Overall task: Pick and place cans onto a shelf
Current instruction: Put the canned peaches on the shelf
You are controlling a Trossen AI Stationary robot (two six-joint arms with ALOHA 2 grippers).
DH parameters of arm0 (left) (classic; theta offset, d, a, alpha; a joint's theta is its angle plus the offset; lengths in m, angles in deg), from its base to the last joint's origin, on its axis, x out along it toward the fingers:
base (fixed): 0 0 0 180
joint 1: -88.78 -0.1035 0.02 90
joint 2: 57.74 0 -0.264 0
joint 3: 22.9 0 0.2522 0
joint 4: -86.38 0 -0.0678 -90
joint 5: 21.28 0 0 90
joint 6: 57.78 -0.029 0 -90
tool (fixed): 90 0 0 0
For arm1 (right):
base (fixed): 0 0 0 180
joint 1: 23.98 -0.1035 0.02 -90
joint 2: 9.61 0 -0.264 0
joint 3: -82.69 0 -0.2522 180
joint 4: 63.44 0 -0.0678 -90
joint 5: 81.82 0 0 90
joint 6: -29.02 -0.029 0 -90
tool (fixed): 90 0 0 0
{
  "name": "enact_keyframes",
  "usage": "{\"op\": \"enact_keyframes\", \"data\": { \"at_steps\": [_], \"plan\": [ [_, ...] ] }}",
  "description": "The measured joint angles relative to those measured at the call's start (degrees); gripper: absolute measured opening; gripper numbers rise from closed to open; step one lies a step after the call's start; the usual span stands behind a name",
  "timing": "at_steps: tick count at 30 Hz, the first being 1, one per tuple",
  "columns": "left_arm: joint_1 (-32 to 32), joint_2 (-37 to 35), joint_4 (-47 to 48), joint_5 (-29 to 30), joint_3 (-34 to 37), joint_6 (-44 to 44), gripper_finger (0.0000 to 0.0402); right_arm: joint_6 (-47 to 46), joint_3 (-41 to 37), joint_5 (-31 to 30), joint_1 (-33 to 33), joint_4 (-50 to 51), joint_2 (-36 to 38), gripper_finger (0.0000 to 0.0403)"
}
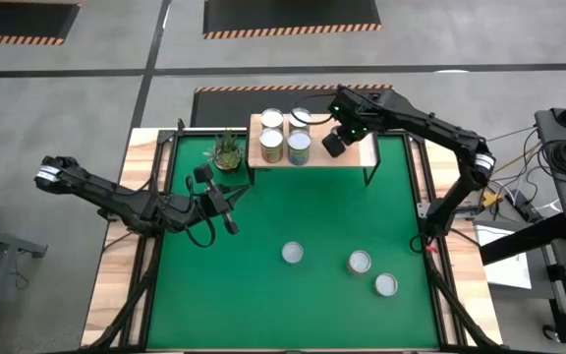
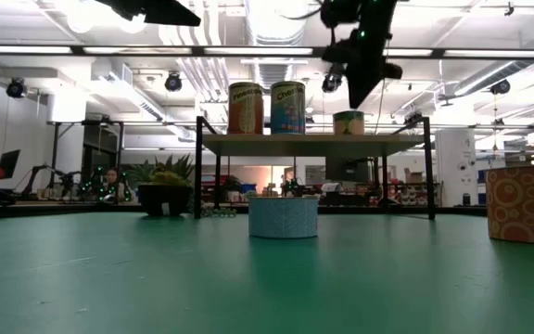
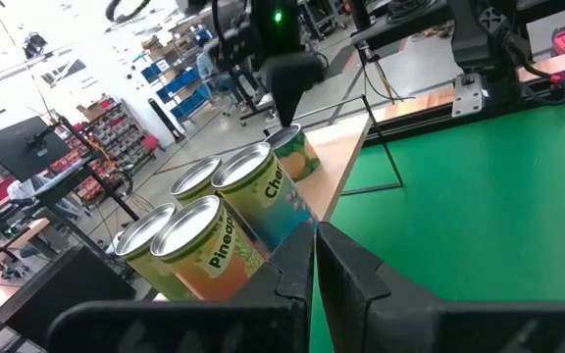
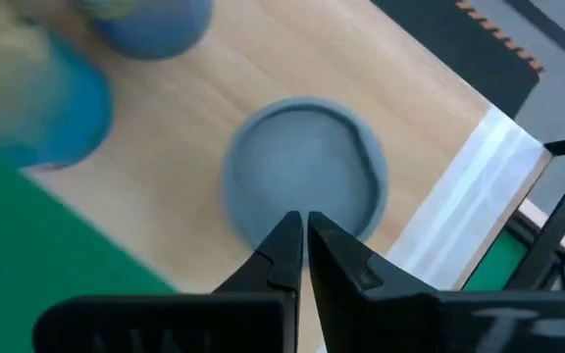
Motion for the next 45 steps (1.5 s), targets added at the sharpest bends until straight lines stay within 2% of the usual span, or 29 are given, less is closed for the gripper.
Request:
{"op": "enact_keyframes", "data": {
  "at_steps": [8,13,18,24,27,29,35,40,45],
  "plan": [
    [0.0,0.0,0.0,0.0,0.0,0.0,0.0000,7.4,-0.2,0.1,-0.2,-2.6,2.1,0.0011],
    [0.0,0.0,0.0,0.0,0.0,0.0,0.0000,10.5,-3.7,0.3,-0.2,-9.9,2.1,0.0011],
    [0.0,0.0,0.0,0.0,0.0,0.0,0.0000,12.3,-7.3,0.2,-0.2,-13.1,2.1,0.0011],
    [0.0,0.0,0.0,0.0,0.0,0.0,0.0000,11.3,-10.6,0.0,0.2,-20.3,2.1,0.0011],
    [0.0,0.0,0.0,0.0,0.0,0.0,0.0000,5.6,-10.9,-5.5,0.5,-22.5,2.0,0.0011],
    [0.0,0.0,0.0,0.0,0.0,0.0,0.0000,4.2,-10.4,-7.2,0.9,-21.4,2.0,0.0011],
    [0.0,0.0,0.0,0.0,0.0,0.0,0.0000,4.1,-7.0,-7.3,1.8,-13.8,2.6,0.0011],
    [0.0,0.0,0.0,0.0,0.0,0.0,0.0000,4.3,-7.5,-7.4,2.2,-9.4,2.6,0.0011],
    [0.0,0.0,0.0,0.0,0.0,0.0,0.0000,4.3,-8.5,-4.3,2.1,-5.9,2.6,0.0011]
  ]
}}
